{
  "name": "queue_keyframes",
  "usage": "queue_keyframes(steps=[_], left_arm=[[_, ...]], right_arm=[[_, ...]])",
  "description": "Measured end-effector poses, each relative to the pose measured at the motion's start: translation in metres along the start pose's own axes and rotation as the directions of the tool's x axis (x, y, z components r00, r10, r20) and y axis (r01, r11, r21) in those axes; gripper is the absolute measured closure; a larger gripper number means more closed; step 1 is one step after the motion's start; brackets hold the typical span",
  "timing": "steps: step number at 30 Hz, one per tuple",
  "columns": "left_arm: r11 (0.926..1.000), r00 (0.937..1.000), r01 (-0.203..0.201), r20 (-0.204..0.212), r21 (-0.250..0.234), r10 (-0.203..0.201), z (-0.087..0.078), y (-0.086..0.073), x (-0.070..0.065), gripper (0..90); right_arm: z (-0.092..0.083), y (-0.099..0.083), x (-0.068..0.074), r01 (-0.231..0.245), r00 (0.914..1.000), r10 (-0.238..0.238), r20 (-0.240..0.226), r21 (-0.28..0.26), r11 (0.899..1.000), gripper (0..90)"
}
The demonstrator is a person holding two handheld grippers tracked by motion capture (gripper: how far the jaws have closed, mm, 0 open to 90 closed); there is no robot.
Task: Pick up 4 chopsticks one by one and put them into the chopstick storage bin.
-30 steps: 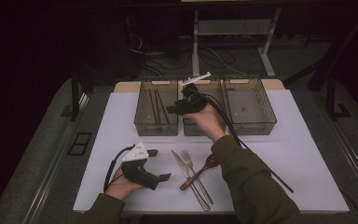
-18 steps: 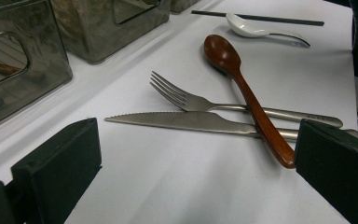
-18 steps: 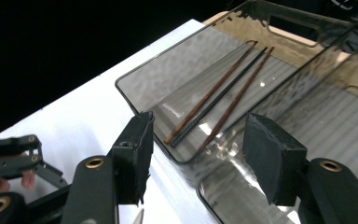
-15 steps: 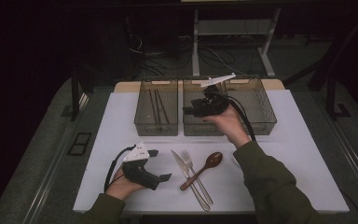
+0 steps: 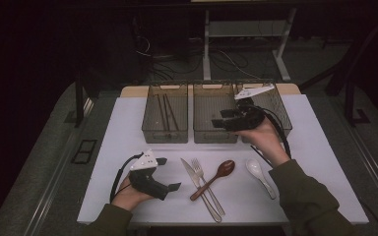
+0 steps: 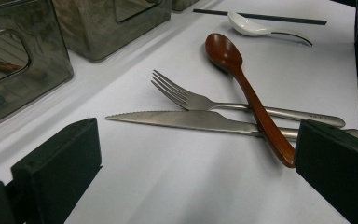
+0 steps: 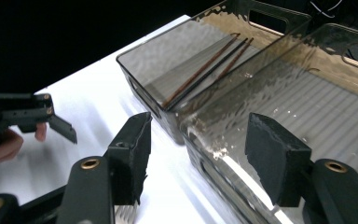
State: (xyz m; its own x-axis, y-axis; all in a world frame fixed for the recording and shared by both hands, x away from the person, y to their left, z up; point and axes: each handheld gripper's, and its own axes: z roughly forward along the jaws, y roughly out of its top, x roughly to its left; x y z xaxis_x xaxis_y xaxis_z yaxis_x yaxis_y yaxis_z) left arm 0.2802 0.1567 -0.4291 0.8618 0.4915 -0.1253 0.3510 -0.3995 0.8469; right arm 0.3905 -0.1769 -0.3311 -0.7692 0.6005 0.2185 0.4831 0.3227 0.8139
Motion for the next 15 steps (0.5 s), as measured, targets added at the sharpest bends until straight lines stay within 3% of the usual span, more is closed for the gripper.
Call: queue_keyframes(steps=[15], left_arm=[[1.0000, 1.0000, -0.003, -0.003, 0.005, 0.003, 0.000, 0.000, 0.000, 0.0]], right_arm=[[-0.039, -0.044, -0.005, 0.000, 0.9998, 0.000, 0.018, -0.003, 1.000, 37.7]])
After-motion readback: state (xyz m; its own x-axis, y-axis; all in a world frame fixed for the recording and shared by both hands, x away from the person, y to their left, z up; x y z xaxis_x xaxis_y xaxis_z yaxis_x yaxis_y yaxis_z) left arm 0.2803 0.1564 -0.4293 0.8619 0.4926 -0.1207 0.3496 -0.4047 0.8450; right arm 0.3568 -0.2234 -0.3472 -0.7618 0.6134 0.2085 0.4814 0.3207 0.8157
